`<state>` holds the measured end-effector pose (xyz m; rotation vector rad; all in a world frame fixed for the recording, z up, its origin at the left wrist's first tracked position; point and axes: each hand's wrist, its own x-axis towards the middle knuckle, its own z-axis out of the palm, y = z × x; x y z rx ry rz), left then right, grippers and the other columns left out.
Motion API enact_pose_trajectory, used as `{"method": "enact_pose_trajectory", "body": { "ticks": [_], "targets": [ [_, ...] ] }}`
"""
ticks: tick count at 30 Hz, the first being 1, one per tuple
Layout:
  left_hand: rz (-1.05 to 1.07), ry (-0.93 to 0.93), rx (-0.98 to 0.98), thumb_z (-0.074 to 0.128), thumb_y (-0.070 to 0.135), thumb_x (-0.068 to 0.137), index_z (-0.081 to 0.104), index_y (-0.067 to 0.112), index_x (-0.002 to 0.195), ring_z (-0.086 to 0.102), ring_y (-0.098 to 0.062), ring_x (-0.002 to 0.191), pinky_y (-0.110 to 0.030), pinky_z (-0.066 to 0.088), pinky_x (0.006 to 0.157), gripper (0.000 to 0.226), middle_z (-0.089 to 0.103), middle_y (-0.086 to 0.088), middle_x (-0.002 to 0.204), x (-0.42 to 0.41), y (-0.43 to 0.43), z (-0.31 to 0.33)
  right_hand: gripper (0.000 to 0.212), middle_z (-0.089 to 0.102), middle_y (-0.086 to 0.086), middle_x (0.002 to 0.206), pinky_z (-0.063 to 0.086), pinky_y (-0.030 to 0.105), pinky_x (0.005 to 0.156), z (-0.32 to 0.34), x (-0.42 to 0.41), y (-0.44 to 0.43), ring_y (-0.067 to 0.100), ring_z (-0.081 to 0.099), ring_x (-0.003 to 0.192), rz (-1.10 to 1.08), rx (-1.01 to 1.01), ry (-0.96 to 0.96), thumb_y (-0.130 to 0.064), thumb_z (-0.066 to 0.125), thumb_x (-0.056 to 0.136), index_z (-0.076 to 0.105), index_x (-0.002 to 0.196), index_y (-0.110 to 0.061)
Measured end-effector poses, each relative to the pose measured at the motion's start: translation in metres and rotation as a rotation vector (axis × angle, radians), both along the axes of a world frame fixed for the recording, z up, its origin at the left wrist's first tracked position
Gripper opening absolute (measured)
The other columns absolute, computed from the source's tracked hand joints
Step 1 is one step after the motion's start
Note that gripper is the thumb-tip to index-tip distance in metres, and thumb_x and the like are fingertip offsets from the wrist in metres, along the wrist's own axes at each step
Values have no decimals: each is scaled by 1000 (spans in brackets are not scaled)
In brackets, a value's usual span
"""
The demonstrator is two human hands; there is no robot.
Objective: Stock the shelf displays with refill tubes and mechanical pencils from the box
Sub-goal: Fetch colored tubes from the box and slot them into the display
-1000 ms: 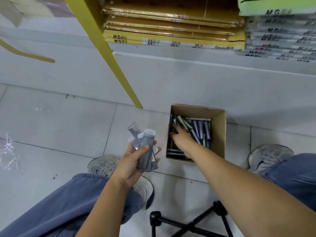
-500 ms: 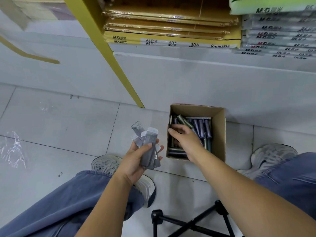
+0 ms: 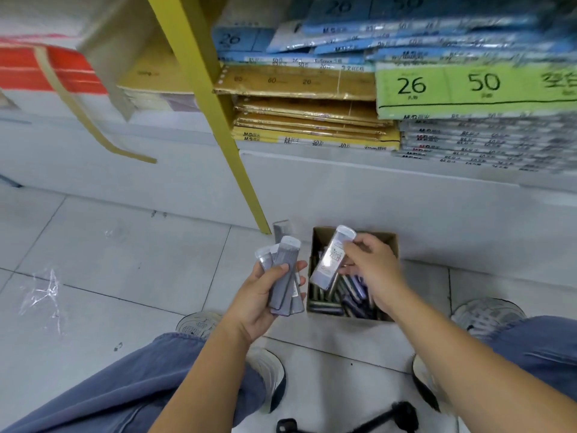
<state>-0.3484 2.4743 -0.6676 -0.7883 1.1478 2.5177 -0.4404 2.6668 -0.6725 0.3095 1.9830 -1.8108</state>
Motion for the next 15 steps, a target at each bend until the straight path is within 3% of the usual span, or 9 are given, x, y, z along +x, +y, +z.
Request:
{"method": "enact_pose_trajectory", "body": {
  "ticks": [3,7,10,15],
  "targets": [
    [-11,59,-8,68,18,79,60,16,125,72,-25,87,-39,60,75,46,72,-19,113,-7,14,32,12,75,2,81,56,26,59,47,0,11,17,71,68,80,-70,74,-8,61,90,64,101,-11],
    [-12,203,-46,70,17,78,64,15,116,73,-28,88,-40,60,74,39,73,-18,104,-13,27,80,33,74,3,85,58,29,57,117,4,15,20,71,68,152,-107,245,4,59,89,59,106,-24],
    [22,294,-108,68,18,81,56,11,126,74,-24,87,-37,60,71,47,75,-15,103,-18,27,123,35,74,5,86,59,28,60,173,7,18,25,72,72,205,-105,399,1,59,90,61,108,-29],
    [83,444,-301,59,15,97,54,19,125,73,-21,84,-37,60,71,29,76,-13,106,-33,15,210,30,76,-1,90,59,34,68,262,-4,11,23,71,80,190,-87,676,-3,62,89,58,104,-28]
  ]
}}
